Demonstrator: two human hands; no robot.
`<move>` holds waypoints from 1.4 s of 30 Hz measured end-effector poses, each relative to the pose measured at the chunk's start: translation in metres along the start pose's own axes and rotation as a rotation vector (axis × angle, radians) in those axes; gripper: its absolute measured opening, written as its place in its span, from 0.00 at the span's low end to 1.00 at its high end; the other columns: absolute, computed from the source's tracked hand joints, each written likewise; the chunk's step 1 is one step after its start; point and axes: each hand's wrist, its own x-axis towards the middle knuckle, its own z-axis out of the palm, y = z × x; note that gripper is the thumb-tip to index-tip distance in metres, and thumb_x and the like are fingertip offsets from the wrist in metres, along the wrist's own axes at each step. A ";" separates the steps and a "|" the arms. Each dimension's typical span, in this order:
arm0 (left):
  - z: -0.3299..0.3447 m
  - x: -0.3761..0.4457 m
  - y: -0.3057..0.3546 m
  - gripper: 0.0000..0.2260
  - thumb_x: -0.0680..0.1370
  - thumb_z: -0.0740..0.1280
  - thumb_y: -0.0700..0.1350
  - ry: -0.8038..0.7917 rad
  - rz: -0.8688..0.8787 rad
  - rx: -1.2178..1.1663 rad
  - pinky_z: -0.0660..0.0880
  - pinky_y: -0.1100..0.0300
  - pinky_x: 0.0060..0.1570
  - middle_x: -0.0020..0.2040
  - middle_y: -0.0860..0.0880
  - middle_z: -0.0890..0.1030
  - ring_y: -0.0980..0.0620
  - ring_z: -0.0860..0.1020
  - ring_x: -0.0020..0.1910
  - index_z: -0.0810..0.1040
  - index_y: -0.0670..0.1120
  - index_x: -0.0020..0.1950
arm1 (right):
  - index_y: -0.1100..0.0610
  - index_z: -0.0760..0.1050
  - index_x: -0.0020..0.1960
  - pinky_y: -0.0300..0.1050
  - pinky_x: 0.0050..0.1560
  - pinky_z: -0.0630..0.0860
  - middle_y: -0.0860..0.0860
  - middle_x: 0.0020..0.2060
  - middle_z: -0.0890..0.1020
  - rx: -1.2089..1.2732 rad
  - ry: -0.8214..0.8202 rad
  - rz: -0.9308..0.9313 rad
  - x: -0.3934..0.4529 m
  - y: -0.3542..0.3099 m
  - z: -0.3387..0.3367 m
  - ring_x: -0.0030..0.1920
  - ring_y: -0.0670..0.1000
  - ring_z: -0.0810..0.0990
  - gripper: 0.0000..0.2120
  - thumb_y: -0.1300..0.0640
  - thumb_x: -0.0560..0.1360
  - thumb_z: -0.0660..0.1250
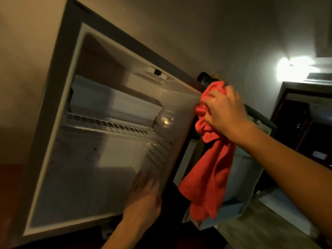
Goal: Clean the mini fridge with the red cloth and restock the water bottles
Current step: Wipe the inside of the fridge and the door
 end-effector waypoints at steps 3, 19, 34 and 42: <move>0.001 -0.002 -0.001 0.23 0.64 0.67 0.49 0.023 0.023 -0.001 0.58 0.51 0.70 0.58 0.48 0.82 0.48 0.78 0.63 0.82 0.46 0.58 | 0.56 0.80 0.45 0.54 0.53 0.70 0.55 0.50 0.79 0.006 -0.006 -0.112 -0.036 -0.032 0.020 0.52 0.63 0.73 0.10 0.56 0.65 0.72; 0.002 -0.024 -0.024 0.20 0.68 0.57 0.51 -0.057 -0.002 0.106 0.60 0.51 0.67 0.54 0.49 0.83 0.48 0.79 0.61 0.83 0.47 0.50 | 0.58 0.84 0.39 0.55 0.50 0.72 0.62 0.46 0.83 0.218 -0.402 -0.442 -0.228 -0.205 0.102 0.42 0.60 0.75 0.14 0.54 0.55 0.73; -0.055 -0.004 -0.040 0.22 0.60 0.76 0.48 -0.012 -0.033 0.314 0.60 0.51 0.69 0.57 0.49 0.83 0.48 0.79 0.62 0.83 0.47 0.53 | 0.60 0.75 0.67 0.44 0.68 0.67 0.55 0.65 0.76 1.095 0.365 0.476 -0.108 -0.120 0.043 0.65 0.51 0.75 0.25 0.63 0.70 0.75; -0.076 0.001 -0.027 0.21 0.60 0.71 0.49 0.002 0.038 0.397 0.60 0.52 0.68 0.55 0.50 0.83 0.50 0.80 0.59 0.83 0.48 0.52 | 0.61 0.72 0.69 0.36 0.65 0.63 0.57 0.69 0.73 1.193 0.569 0.715 -0.003 -0.071 0.025 0.68 0.54 0.72 0.21 0.62 0.76 0.67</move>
